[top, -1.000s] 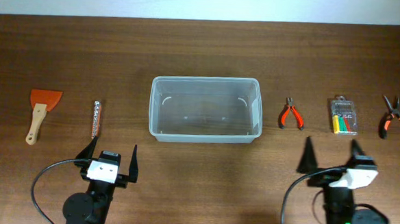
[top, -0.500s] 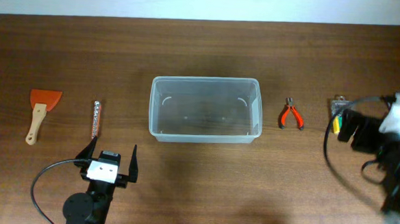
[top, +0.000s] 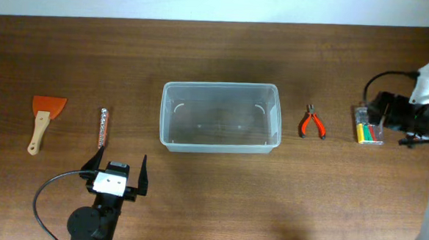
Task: Pack container
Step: 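Move the right gripper right toward the orange-black needle-nose pliers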
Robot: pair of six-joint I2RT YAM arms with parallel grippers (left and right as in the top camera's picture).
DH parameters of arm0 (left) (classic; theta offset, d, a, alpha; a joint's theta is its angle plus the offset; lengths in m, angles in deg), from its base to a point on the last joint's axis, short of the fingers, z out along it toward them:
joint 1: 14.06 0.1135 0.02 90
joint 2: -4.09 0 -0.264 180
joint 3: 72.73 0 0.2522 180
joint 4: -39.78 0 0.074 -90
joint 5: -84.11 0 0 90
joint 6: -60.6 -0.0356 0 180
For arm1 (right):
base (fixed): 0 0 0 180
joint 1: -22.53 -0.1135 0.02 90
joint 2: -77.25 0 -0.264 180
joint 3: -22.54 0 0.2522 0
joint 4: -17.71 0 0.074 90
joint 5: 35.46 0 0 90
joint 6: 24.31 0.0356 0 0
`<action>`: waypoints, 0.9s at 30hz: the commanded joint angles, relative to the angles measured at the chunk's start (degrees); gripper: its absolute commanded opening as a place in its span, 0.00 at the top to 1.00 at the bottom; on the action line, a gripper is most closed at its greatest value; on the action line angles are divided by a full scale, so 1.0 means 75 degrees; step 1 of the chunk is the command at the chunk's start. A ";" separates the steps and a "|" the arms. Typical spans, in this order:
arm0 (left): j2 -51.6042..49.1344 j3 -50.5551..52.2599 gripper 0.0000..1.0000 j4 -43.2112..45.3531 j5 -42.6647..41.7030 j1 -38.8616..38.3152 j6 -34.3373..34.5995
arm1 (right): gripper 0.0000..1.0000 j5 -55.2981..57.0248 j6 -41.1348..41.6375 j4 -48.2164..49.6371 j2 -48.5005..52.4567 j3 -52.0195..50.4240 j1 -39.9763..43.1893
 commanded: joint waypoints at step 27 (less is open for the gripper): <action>0.0058 0.0050 0.01 0.0020 0.0055 0.0038 0.0064 | 0.01 -0.0551 -0.0522 0.0536 0.2069 0.2952 0.2270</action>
